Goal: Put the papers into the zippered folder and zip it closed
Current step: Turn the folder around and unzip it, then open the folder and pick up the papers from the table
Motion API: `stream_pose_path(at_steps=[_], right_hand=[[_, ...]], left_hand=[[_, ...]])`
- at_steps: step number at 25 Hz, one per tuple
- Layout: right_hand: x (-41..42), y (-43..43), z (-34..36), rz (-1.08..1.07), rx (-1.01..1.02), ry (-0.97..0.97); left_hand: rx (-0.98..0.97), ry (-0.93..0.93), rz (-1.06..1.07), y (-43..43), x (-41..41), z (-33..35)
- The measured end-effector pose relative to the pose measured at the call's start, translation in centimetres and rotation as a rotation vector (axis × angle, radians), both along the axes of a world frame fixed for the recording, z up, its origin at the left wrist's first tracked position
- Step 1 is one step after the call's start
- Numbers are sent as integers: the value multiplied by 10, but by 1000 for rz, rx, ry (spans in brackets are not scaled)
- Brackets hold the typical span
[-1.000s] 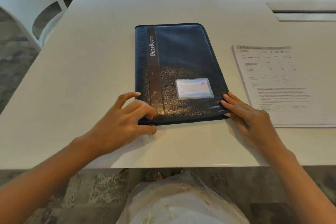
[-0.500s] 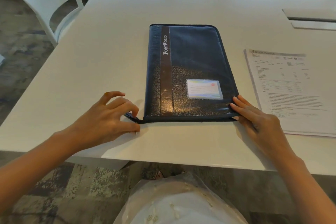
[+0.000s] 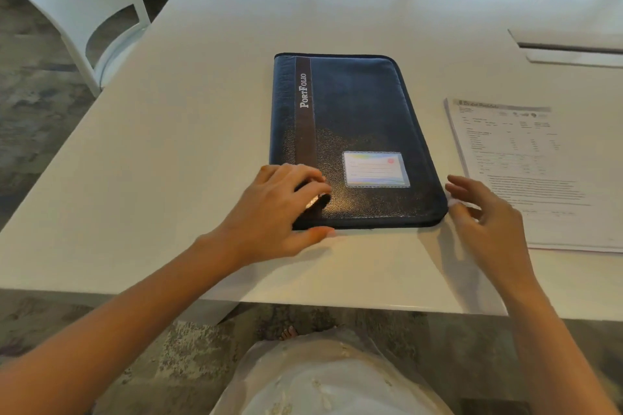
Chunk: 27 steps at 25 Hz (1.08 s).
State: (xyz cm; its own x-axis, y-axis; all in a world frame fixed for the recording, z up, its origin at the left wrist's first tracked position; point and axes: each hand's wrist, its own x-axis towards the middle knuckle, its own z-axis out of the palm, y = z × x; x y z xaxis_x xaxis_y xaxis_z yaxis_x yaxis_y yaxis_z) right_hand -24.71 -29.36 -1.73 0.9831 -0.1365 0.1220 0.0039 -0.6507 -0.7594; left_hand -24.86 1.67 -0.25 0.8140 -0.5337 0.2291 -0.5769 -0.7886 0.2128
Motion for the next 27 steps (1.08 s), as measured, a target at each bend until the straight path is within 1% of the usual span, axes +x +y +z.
stream_pose_path(at_steps=[4, 6, 8, 11, 13, 15, 17, 19, 21, 22, 24, 26, 27], right_hand=[[7, 11, 7, -75, 74, 57], [6, 14, 13, -115, 169, 53], [4, 15, 23, -144, 308, 33], [0, 20, 46, -161, 459, -33], [-4, 25, 63, -131, 541, -91], [-8, 34, 80, -47, 620, -155], [-8, 45, 94, 90, 716, -218], [-3, 58, 99, 224, 756, -239], [7, 73, 95, 304, 683, -203], [13, 81, 88, 332, 614, -170], [24, 93, 67, 361, 392, -101], [32, 99, 41, 354, 117, -60], [35, 100, 28, 353, 15, -48]], left_hand=[[120, 43, 9, -44, 9, -10], [138, 51, 19, -59, 13, -14], [122, 37, 37, -67, 16, -15], [26, 2, 71, -71, 15, -12], [-59, -28, 95, -70, 12, -8], [-205, -44, 108, -66, 7, -3], [-416, -41, 102, -61, 2, 2], [-664, -30, 106, -55, -2, 7], [-867, -22, 119, -49, -6, 10], [-933, -28, 136, -46, -8, 12], [-1012, -48, 194, -39, -13, 13], [-1050, -79, 288, -31, -19, 15], [-1066, -110, 346, -27, -23, 16]])
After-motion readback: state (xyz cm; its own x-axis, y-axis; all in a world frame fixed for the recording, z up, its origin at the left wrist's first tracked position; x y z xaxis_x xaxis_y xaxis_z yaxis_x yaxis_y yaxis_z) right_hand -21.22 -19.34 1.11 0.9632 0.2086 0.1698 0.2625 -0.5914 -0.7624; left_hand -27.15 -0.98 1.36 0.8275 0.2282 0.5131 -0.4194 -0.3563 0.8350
